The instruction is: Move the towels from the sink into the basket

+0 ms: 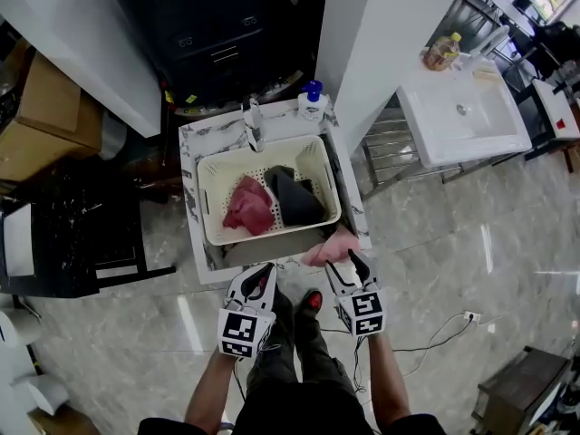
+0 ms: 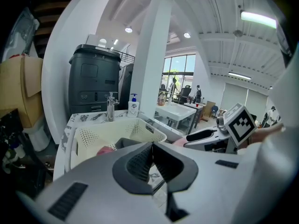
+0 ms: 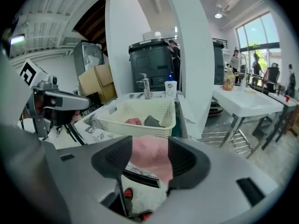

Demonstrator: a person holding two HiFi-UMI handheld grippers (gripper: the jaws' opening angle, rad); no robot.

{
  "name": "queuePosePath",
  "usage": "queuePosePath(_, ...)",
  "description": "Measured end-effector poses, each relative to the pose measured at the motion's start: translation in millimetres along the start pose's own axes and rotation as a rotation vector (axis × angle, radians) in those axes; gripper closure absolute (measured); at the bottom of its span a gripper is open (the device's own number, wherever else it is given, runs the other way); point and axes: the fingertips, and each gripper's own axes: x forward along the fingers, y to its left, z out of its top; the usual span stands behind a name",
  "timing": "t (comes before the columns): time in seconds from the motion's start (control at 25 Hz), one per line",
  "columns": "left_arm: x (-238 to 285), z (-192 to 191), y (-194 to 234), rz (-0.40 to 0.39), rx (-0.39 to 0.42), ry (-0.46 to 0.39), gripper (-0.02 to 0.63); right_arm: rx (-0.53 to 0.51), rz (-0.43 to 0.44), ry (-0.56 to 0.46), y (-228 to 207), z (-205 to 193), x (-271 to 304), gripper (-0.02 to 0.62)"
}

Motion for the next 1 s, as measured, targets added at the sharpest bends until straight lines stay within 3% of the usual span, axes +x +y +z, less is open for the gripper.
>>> queuePosePath(0.68, 1, -11, 17, 0.022, -0.032, 0.019, 0.598, -0.058, -0.032, 0.064, 1, -12, 20, 0.358)
queuePosePath(0.84, 1, -10, 16, 0.02, -0.034, 0.014, 0.598, -0.077, -0.039, 0.065, 2, -13, 20, 0.39)
queuePosePath(1.0, 0, -8, 16, 0.022, -0.032, 0.012, 0.598, -0.077, -0.046, 0.072, 2, -13, 19, 0.465)
